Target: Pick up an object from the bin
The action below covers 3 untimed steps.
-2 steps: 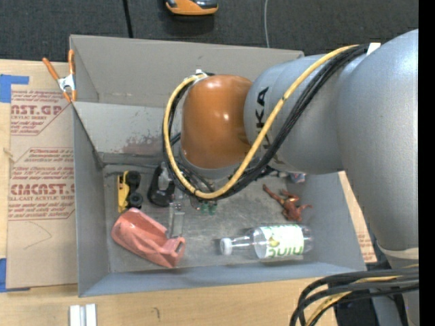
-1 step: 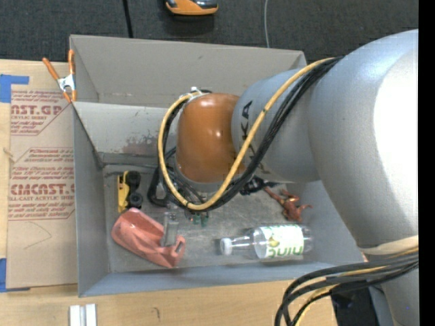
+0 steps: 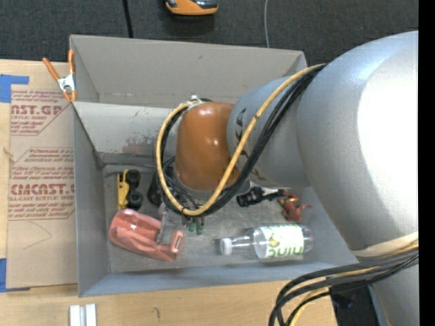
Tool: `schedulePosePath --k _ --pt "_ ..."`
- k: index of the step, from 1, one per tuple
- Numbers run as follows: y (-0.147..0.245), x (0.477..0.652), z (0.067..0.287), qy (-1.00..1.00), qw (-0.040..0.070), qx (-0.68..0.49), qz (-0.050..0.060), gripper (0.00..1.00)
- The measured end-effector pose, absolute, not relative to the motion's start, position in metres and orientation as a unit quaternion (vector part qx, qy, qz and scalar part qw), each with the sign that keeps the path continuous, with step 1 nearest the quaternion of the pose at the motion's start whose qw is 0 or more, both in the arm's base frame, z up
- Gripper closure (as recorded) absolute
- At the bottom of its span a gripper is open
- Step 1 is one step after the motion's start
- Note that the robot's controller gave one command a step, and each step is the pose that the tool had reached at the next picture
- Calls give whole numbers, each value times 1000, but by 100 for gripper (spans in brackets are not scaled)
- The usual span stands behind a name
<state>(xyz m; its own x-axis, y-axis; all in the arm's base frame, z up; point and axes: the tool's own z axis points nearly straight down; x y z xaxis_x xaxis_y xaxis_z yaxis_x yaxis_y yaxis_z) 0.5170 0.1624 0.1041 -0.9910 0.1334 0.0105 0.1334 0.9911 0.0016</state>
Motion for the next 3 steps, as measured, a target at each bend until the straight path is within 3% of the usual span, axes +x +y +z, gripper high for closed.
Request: schedulePosePath --k 1,3 --pt "163 517 104 -998 5 -67 -1 100" --pt "149 489 144 -1000 5 -22 2 100"
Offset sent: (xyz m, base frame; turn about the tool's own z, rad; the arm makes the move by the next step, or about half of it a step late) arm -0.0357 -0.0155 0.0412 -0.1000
